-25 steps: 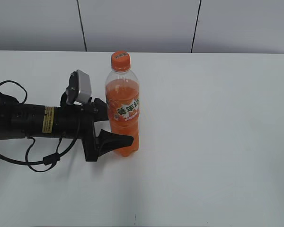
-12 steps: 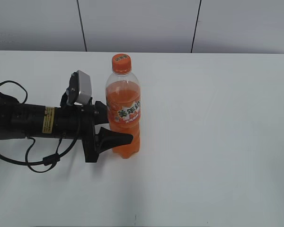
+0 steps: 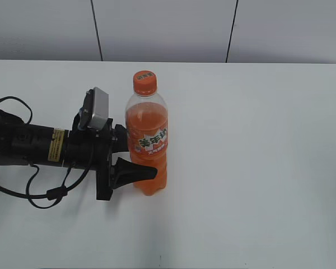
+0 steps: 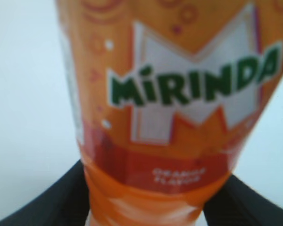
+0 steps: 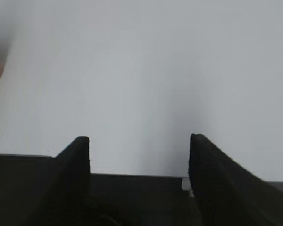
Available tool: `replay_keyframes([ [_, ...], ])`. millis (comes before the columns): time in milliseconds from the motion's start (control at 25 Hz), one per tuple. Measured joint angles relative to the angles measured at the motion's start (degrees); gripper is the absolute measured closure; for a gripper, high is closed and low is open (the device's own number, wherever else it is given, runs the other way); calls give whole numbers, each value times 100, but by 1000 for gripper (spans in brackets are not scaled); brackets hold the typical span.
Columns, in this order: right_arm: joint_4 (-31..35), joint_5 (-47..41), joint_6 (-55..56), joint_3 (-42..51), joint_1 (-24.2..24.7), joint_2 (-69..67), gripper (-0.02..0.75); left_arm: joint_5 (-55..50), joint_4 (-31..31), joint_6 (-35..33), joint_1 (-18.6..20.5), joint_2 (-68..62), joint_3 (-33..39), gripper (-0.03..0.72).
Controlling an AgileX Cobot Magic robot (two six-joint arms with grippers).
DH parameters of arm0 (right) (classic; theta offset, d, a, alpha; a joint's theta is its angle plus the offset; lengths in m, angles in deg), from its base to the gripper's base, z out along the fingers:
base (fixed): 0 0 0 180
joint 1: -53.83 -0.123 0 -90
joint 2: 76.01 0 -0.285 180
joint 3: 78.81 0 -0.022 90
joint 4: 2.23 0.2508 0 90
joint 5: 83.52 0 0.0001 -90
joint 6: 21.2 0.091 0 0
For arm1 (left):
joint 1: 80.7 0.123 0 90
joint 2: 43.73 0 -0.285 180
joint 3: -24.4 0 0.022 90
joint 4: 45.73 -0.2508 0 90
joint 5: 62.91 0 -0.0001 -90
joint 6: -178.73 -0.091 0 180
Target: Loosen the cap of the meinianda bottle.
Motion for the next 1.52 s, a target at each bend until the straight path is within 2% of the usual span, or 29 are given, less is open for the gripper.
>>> replay_keyframes([
  [240,-62,-114,-7,-862,0,-1488,291,10,-11,0,0,0,0,270],
  [480,-58,-114,212,-1461,0,-2852,300,17,-16,0,0,0,0,270],
  [1000,346,-121,228,-2653,-67,-4342,311,34,-49,0,0,0,0,270],
  [1240,383,-126,312,-3080,-687,-4684,311,34,-49,0,0,0,0,270],
  [1520,388,-126,632,-3690,-1820,-5333,311,34,-49,0,0,0,0,270],
])
